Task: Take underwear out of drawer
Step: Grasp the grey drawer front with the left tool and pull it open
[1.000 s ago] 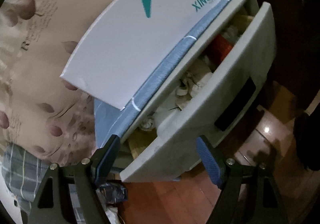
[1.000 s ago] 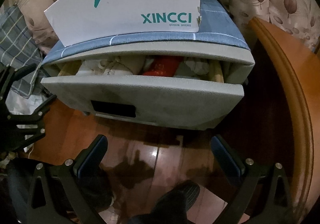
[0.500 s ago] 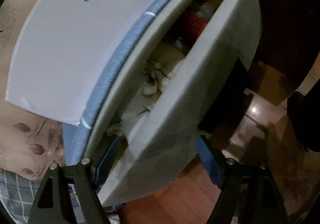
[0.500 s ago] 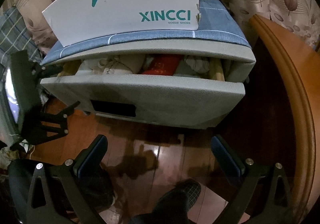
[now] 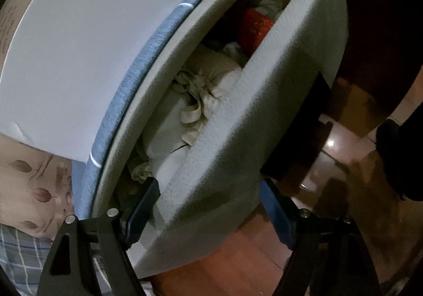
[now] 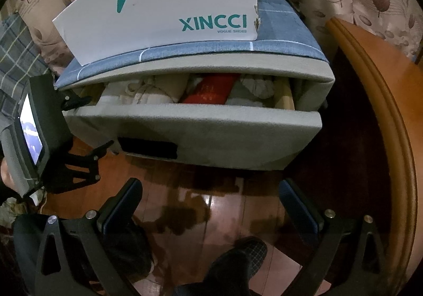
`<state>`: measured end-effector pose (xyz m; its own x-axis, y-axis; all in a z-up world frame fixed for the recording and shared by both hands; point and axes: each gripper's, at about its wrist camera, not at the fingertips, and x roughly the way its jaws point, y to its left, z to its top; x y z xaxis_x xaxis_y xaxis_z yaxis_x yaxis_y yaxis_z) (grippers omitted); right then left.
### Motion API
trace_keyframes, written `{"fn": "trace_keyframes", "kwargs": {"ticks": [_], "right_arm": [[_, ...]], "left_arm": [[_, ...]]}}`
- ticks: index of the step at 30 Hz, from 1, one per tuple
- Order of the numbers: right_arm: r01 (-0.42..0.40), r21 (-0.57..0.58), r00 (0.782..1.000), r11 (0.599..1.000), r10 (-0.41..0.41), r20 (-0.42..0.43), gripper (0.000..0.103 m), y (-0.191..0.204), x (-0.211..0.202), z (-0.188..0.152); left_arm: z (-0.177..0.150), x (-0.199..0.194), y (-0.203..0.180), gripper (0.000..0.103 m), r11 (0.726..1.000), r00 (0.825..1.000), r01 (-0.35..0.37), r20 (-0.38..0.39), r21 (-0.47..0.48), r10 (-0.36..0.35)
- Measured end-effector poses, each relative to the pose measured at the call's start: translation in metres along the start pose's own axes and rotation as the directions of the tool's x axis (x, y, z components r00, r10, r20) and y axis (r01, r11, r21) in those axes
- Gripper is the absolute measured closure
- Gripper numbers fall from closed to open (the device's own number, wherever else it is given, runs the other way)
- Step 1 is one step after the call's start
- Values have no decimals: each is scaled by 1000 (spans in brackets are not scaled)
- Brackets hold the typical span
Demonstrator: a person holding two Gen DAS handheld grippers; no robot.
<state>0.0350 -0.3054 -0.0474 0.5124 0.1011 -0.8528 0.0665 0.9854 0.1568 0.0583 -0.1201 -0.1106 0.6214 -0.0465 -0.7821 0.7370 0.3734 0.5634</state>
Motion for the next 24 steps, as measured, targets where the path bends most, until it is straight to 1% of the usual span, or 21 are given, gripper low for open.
{"fn": "trace_keyframes", "kwargs": {"ticks": [3,7,11,14,15,18,19,24], "right_arm": [[4,1,1000,1000,-4,12,1,-1,-2,0],[0,18,999,1000,-1,36,1,-4,-6,0],[3,25,997,1000,-5,83,1,-5,-15,-1],[11,29,993,1000,-14,113,1,-6,-20,0],[17,29,993,999,-20,119,1,-6,-21,0],[19,30,992,999,-22,120,1,-5,-23,0],[20,32,993,999,-24,117,1,-6,-22,0],[13,39,996,999,-16,90,1,-7,-18,1]], "left_arm": [[-2,-11,1,23,999,999,39,-12,-4,-40],[-9,-31,-13,23,997,997,73,-39,15,-72],[-14,-48,-25,23,992,990,124,-66,-5,-124],[-12,-57,-31,23,983,978,183,-92,-30,-185],[-11,-62,-33,23,977,971,211,-106,-39,-214],[-9,-70,-32,23,961,953,265,-131,-78,-274],[-9,-73,-33,23,957,947,278,-140,-87,-288],[-7,-87,-44,23,949,933,306,-174,-80,-316]]}}
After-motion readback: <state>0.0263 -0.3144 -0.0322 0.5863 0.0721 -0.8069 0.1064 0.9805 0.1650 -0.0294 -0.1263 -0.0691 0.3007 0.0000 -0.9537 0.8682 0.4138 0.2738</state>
